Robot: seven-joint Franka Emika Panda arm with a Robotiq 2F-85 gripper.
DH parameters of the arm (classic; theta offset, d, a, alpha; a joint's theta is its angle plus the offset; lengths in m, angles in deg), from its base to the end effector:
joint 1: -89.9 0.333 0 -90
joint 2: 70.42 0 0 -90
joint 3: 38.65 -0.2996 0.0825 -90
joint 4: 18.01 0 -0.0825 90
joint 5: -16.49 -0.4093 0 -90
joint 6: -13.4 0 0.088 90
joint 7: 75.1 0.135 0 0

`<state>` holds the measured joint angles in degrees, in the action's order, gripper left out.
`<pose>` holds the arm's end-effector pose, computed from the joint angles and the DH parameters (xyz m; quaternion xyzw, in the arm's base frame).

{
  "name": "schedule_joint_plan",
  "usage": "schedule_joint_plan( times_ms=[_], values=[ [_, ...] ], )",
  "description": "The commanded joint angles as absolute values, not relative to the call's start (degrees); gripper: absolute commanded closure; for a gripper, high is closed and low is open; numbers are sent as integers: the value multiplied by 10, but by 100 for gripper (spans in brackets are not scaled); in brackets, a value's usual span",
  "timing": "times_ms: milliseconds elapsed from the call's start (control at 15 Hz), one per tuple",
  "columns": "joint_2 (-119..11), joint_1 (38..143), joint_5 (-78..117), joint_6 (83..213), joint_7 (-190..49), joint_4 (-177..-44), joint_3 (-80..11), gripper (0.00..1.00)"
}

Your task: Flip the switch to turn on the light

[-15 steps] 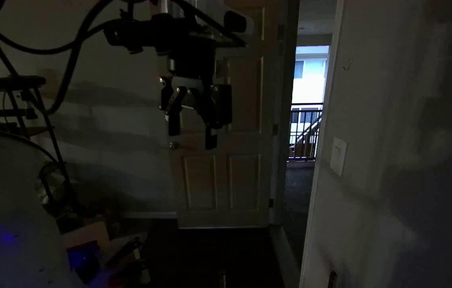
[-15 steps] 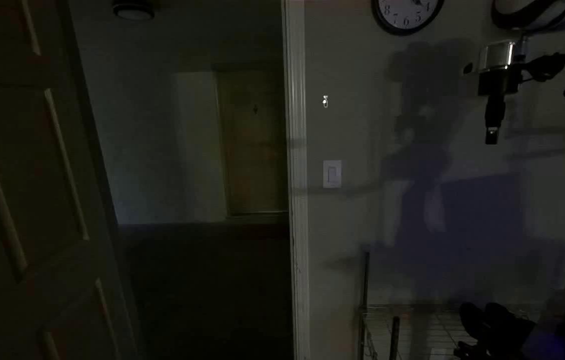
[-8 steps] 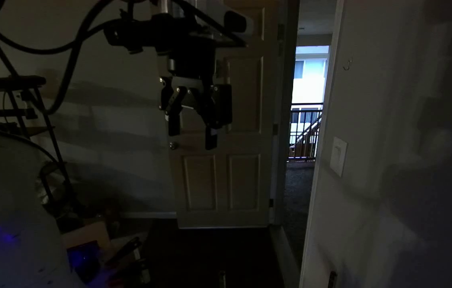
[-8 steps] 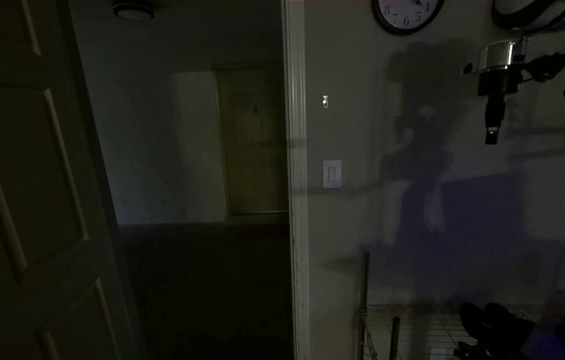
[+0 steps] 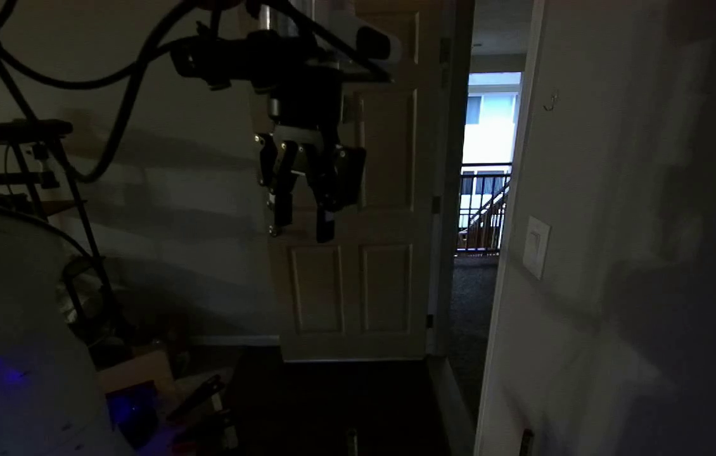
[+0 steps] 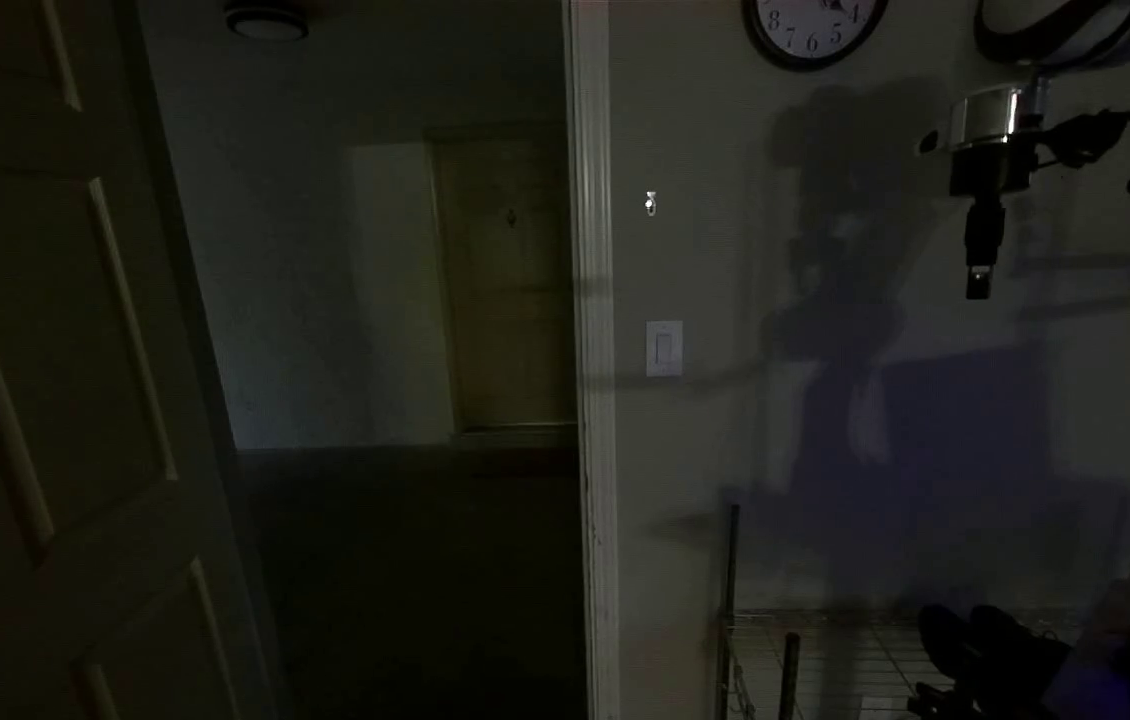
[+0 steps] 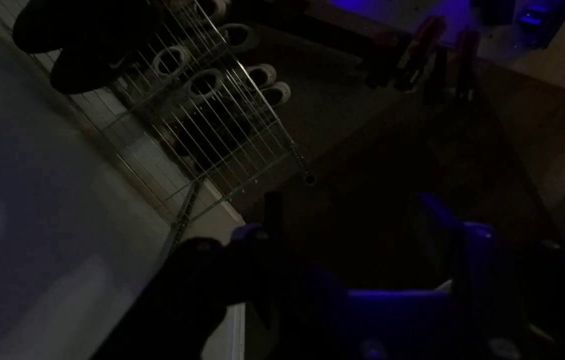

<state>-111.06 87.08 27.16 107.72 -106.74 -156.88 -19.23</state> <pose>0.3329 -0.1665 0.4793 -0.9893 -0.1369 0.0355 0.0346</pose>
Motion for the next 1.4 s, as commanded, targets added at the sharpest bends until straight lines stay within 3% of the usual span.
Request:
schedule_joint_plan(
  times_ms=[0,333,533,1000,1333],
  values=[
    [-1053,896,255,1095,-1075,-1567,-206,61],
    [-968,917,242,1151,-1066,-1560,-234,92],
    [-930,908,253,1225,-1049,-1563,-253,98],
    [-868,885,294,1473,-1032,-1572,-275,93],
    [-821,870,307,1571,-1015,-1557,-284,94]
  ],
)
